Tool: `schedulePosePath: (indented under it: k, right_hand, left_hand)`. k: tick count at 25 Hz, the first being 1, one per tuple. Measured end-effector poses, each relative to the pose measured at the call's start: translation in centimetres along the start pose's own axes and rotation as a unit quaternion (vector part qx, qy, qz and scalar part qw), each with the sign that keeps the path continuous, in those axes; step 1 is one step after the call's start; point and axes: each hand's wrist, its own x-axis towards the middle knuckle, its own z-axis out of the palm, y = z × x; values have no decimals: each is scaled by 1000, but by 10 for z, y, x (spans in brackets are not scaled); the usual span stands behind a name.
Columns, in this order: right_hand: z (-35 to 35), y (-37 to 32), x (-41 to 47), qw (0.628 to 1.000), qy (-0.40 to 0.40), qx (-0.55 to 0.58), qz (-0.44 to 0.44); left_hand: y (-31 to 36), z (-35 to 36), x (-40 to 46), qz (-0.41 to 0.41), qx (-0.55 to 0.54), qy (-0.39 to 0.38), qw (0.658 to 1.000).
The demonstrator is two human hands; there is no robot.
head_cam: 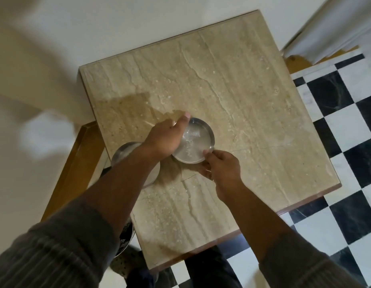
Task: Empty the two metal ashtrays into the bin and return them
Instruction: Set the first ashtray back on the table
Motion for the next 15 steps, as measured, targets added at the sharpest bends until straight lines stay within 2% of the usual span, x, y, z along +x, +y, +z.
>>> schedulePosePath:
  k: [3, 8, 12, 15]
  right_hand:
    - [7, -10, 4, 1000, 13, -13, 0]
    - [8, -19, -27, 1000, 3, -21, -16]
    - [37, -20, -67, 996, -54, -69, -32]
    - [68, -6, -90, 984, -130, -117, -34]
  left_hand:
    - [1, 8, 0, -5, 6, 23, 1000]
    - [-12, -11, -28, -7, -88, 36, 995]
    - [-41, -58, -67, -7, -131, 80, 988]
    - [-82, -96, -93, -26, -217, 86, 972]
